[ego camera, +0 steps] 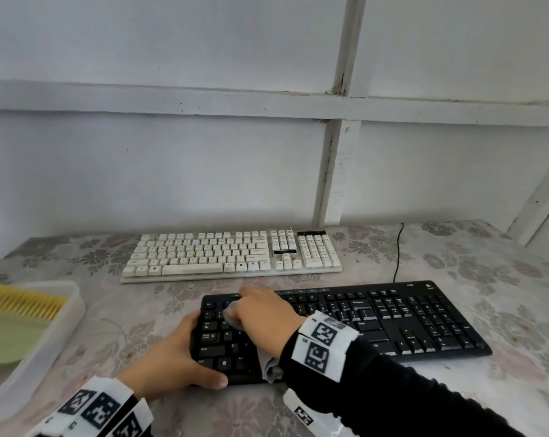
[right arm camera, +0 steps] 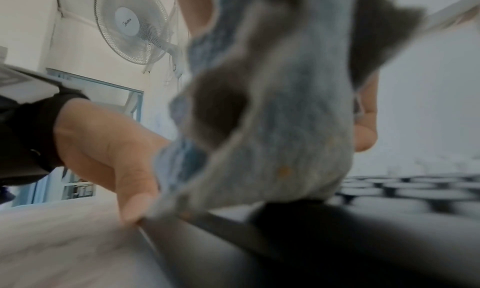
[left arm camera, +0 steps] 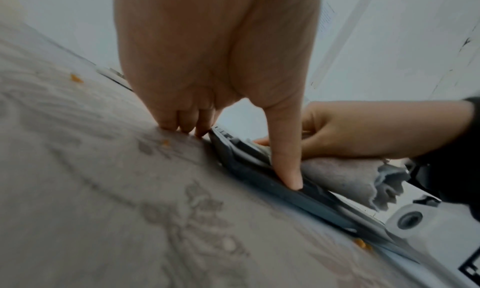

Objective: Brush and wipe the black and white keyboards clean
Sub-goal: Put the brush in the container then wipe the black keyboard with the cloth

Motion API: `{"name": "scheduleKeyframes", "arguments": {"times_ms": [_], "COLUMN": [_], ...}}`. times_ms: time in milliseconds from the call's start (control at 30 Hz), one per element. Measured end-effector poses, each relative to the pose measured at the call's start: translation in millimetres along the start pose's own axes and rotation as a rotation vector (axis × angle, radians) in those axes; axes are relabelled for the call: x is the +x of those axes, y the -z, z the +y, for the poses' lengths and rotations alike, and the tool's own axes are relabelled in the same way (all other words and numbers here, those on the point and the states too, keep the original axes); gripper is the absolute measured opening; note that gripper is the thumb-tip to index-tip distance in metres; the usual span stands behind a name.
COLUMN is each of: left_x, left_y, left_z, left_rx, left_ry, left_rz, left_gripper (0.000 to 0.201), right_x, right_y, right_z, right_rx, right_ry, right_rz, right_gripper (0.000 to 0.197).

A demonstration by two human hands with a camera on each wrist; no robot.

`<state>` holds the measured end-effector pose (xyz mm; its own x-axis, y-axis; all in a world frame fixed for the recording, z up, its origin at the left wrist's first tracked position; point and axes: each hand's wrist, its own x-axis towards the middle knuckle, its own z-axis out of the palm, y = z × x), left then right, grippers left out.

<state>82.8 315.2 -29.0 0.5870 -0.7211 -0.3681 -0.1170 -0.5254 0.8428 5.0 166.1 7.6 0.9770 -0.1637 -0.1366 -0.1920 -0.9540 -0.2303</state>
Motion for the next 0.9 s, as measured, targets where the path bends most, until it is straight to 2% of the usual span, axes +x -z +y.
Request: {"name": "scheduleKeyframes", "arguments": {"times_ms": [167, 300, 400, 533, 600, 667, 733, 833, 900], "left_x": [0, -1, -1, 0, 1, 1, 2, 0, 0], "left_y": [1, 1, 1, 1, 2, 3, 3, 2, 1], "left_z": [-1, -1, -2, 1, 1, 1, 0, 1, 0], "left_rx": [0.024, 0.019, 0.015, 0.013, 0.024, 0.049, 0.061, 0.05, 0.023], "left_ry": [0.003, 0.006, 0.009, 0.016, 0.027, 0.038, 0.035, 0.022, 0.014], "left_rz": [0.0, -0.007, -0.013, -0.009, -0.017, -0.02, -0.015, -0.001, 0.005], "left_gripper": [0.096, 0.097, 0.103, 0.099, 0.104, 0.113, 0.114, 0.1, 0.099], "right_x": [-18, -27, -24, 1, 14, 19, 17, 7, 1], "right_y": [-1, 4, 12, 4, -3, -6, -7, -1, 2], "right_z": [48, 79, 64, 12, -12, -26, -29, -17, -2], "right_rx": [0.06, -0.089, -0.058, 0.008, -0.014, -0.066, -0.089, -0.031, 0.004], "right_ry": [-0.085, -0.178, -0.139, 0.08, 0.14, 0.099, 0.088, 0.065, 0.019], "right_rz": [0.077, 0.04, 0.013, 0.05, 0.018, -0.036, -0.042, -0.026, -0.027], "right_gripper": [0.039, 0.036, 0.042, 0.018, 0.018, 0.027, 0.026, 0.014, 0.022]}}
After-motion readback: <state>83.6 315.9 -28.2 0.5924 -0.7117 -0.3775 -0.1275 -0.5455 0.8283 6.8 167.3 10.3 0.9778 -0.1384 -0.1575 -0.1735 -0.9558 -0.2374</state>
